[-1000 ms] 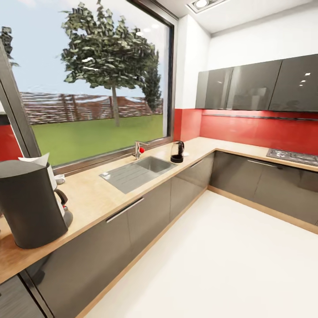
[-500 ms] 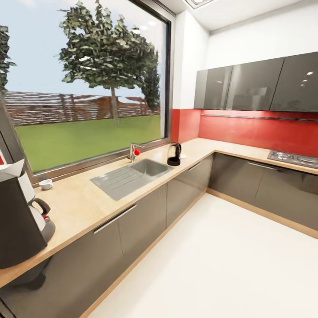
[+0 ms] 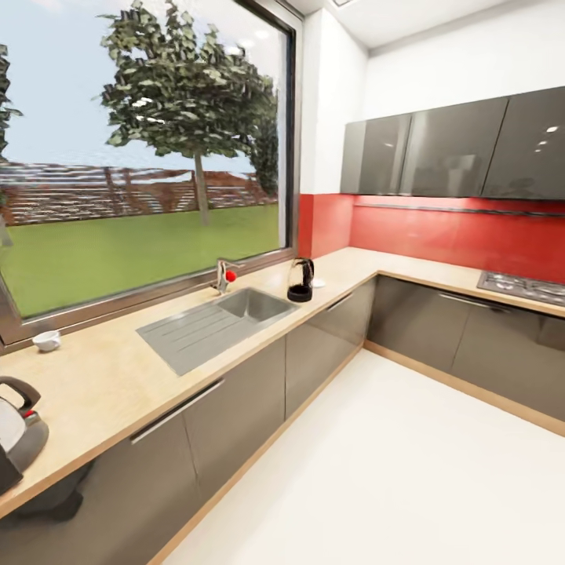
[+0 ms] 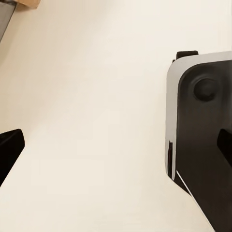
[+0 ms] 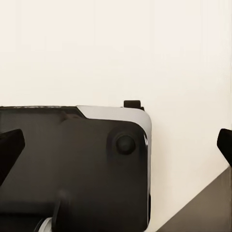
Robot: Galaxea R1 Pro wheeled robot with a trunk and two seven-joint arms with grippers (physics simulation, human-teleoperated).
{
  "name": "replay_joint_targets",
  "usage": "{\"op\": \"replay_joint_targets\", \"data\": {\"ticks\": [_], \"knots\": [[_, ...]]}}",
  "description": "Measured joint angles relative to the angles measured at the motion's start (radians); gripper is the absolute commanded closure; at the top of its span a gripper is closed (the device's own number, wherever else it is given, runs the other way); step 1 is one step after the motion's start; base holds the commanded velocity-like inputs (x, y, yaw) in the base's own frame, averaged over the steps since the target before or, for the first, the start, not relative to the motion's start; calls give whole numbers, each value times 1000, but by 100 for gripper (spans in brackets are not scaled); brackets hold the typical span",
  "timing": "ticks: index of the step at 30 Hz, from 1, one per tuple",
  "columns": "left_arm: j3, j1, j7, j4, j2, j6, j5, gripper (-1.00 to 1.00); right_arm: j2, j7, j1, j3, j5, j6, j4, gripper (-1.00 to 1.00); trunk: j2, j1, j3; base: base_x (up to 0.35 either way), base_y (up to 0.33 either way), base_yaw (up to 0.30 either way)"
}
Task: Set up a coffee station on the kitchen countertop: keep the coffee maker on the countertop, move the bottle of coffee from the kitchen shelf to the counter next to the coffee maker, place a paper coffee filter on top of the coffee maker, put the saucer next to the coffee maker with the coffee cup on the saucer, and place the electric kettle next to the coffee maker.
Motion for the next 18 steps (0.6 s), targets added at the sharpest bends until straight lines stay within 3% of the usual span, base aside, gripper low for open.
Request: {"op": "replay_joint_targets", "data": {"ticks": [12,18], "knots": [[-1,-1,0,-3,-1,-1,1,-100,1,0,0,0,-1,0,0,-100,0,0,0,296,-181,0],[-2,-2,0,-3,-24,-2,-2,-100,8,0,0,0,-2,0,0,-100,0,0,0,307,-153,0]]}}
